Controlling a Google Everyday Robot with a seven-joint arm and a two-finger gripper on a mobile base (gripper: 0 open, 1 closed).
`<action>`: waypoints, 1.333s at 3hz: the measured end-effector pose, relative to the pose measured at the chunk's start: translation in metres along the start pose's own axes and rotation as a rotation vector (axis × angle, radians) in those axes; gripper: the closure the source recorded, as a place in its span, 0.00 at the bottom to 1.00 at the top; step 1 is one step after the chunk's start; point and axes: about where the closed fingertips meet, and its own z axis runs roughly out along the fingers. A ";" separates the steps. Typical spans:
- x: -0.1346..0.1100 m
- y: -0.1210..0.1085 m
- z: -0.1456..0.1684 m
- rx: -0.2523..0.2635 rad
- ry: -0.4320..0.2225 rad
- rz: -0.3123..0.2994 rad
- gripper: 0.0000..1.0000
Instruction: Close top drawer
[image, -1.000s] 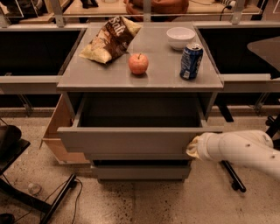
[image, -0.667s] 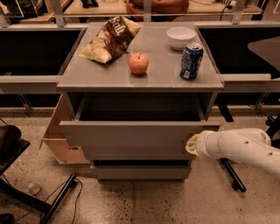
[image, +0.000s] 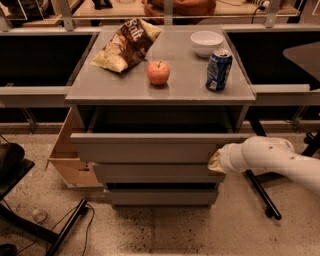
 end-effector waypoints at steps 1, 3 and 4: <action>0.000 -0.001 0.002 -0.003 -0.002 -0.002 1.00; -0.001 -0.025 0.006 0.022 -0.017 -0.003 1.00; -0.001 -0.025 0.007 0.022 -0.017 -0.003 0.85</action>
Offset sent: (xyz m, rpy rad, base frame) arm 0.1861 -0.0240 0.0642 0.0841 -0.2003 -0.0113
